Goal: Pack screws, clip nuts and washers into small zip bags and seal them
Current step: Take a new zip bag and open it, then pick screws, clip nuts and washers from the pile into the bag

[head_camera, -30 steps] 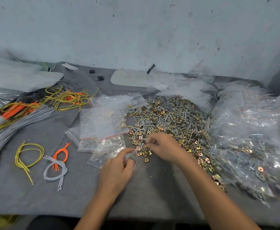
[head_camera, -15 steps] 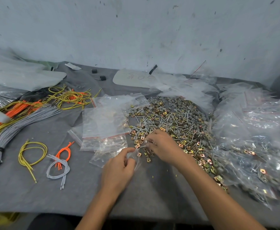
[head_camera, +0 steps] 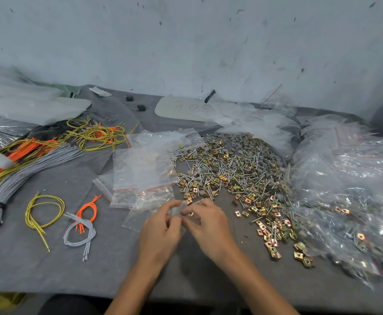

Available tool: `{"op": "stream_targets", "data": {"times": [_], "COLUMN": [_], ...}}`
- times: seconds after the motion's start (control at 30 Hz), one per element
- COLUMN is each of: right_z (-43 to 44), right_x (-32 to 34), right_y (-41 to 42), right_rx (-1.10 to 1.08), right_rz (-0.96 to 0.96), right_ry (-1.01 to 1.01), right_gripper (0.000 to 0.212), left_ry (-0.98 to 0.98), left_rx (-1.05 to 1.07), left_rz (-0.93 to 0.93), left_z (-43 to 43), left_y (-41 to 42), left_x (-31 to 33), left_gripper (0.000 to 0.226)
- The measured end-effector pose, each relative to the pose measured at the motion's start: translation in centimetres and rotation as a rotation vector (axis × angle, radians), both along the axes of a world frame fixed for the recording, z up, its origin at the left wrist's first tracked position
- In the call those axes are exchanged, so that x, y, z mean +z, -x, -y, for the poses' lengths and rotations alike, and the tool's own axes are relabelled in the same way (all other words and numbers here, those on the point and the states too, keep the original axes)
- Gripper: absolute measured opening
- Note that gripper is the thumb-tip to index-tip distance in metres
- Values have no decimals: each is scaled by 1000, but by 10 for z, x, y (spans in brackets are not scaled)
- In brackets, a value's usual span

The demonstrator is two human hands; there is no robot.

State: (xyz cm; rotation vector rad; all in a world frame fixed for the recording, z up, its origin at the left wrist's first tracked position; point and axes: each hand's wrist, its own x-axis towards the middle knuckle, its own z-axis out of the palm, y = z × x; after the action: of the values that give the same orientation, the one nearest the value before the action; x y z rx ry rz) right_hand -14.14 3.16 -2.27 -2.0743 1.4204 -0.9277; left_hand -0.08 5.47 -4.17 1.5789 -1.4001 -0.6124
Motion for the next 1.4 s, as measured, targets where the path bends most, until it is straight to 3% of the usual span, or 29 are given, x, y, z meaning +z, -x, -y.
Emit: {"op": "stream_targets", "data": {"times": [0.13, 0.3, 0.4, 0.57, 0.83, 1.07, 1.17, 1.4], "right_z": [3, 21, 47, 71, 77, 73, 68, 32], "right_x": [-1, 14, 19, 14, 13, 13, 14, 36], "right_y": [-3, 22, 39, 36, 36, 35, 37, 41], "right_rx": [92, 27, -20, 116, 171, 156, 143, 125], "right_rz": [-207, -12, -166, -464, -578, -663, -630, -330], "right_ry": [10, 86, -1, -140, -213, -118, -81, -73], "right_gripper": [19, 13, 12, 16, 10, 13, 13, 8], "left_ry": [-1, -4, -6, 1, -2, -3, -12, -13], "left_rx": [1, 12, 15, 19, 22, 17, 22, 31], "left_rz": [-25, -12, -16, -41, -45, -43, -38, -14], "left_z": [-1, 0, 1, 0, 0, 0, 1, 1], "left_y": [-1, 0, 1, 0, 0, -1, 0, 0], "left_x": [0, -1, 0, 1, 0, -2, -1, -2], "left_gripper": [40, 42, 42, 42, 42, 41, 42, 43]}}
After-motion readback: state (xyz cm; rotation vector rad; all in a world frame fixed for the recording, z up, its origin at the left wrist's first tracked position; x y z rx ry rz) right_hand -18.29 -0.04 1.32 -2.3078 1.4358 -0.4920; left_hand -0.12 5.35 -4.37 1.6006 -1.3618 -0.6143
